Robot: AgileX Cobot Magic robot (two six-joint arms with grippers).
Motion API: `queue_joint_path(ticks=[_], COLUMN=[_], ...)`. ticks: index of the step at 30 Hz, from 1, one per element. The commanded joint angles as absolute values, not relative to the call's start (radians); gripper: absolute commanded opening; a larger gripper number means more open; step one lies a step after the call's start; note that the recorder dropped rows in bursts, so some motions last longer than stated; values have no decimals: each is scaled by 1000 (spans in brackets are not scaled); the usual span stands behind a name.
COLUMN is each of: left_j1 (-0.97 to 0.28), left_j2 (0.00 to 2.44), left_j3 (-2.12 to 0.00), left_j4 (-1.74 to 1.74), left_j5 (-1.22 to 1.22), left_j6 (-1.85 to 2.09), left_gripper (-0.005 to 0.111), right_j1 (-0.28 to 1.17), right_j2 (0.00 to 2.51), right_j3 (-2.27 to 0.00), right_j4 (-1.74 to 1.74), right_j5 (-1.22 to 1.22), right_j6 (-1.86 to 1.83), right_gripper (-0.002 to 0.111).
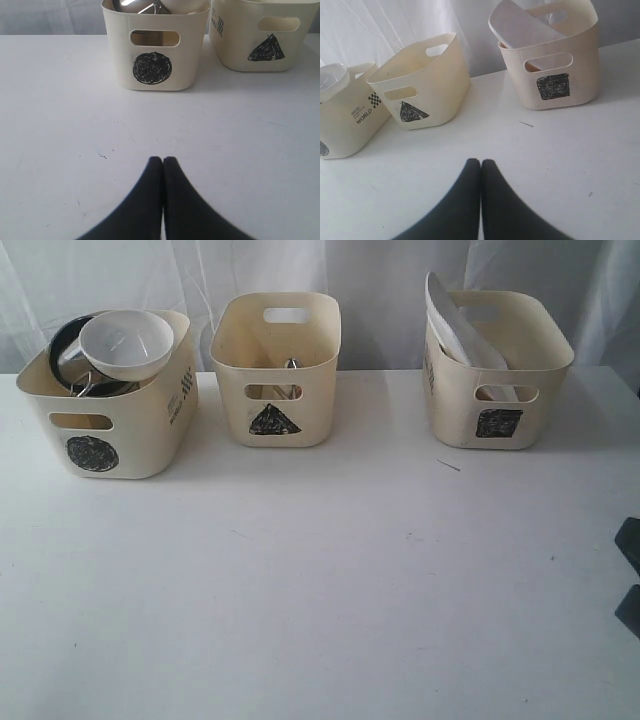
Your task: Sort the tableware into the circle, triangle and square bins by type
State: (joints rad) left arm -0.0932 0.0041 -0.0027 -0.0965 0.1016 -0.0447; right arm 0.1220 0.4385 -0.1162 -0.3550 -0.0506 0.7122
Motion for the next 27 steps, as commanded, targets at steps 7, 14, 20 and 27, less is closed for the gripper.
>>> queue_joint_path(ticks=[7,14,20,27], left_j1=[-93,-93,-93,-93], left_j2=[0,0,0,0], left_j3=[0,0,0,0], left_j4=[-100,-100,-100,-100], left_j5=[98,98,98,98], left_j6=[-48,-48,-48,-48], left_gripper=[0,0,0,0], right_j1=[114,114,114,114], right_j2=[357,118,0,0], right_j3=[-24,0,0,0], right_j4=[-373,-259,-80,-80], right_j5=[-31,22,123,162], right_j6=[691,389,65,56], right_gripper=[0,0,0,0])
